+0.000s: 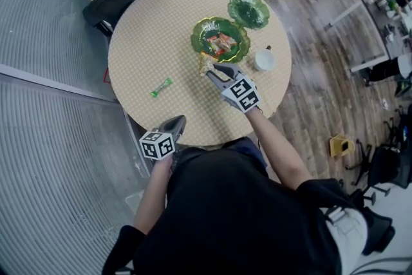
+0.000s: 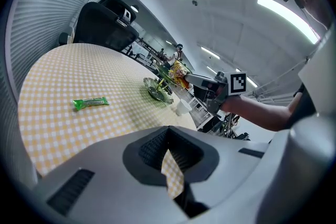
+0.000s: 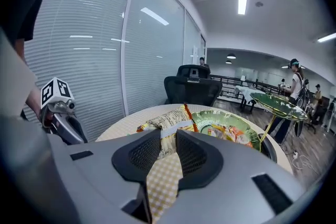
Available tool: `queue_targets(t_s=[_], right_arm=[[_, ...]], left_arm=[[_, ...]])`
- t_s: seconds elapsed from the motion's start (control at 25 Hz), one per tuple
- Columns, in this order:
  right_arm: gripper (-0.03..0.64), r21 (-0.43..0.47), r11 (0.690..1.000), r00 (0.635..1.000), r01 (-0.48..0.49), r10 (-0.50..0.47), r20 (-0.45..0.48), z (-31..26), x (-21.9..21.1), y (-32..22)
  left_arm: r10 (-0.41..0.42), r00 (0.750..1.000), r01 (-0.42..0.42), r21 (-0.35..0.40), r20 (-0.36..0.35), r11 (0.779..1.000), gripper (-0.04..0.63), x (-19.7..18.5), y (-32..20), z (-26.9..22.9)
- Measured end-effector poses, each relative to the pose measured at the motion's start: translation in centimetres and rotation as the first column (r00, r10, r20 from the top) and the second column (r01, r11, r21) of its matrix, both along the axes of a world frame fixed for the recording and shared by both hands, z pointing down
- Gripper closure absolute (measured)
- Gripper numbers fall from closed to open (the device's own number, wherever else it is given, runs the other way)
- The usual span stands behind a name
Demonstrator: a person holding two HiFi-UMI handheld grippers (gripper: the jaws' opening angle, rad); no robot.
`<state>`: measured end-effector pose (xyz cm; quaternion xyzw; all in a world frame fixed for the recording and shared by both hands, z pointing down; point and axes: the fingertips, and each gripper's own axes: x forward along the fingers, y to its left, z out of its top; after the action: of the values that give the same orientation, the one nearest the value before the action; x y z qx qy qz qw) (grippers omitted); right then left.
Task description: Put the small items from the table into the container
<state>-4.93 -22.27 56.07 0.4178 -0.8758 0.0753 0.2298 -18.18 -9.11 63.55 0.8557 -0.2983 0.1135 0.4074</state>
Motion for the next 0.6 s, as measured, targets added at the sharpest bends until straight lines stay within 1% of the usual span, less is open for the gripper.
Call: queue_targets(t_s=[0.12,0.32,0.6], right_arm=[[0.509,-0.009,1.0,1.0,0.007,-0.007,-0.012,0.1,0.7,-0.8],[0.509,-0.016,1.0,1.0,0.009,-0.009,0.023,-0.2,1.7,-2.6],[0.508,-0.051,0.998,1.0,0.021,-0.021,0.013,0.9,2.8,-4.2]], left_arm=[[-0.017,1.0,0.017,0.004,0.002,1.0,0.594,0.4,-0.5,-0.3],[-0.068,0.998,0.068,0.003,-0.001,0.998,0.594,1.1,-0.9,-0.8],[-0.12,0.993,0.121,-0.014,0.008,0.993,0.593,2.1,-0.8,-0.7]])
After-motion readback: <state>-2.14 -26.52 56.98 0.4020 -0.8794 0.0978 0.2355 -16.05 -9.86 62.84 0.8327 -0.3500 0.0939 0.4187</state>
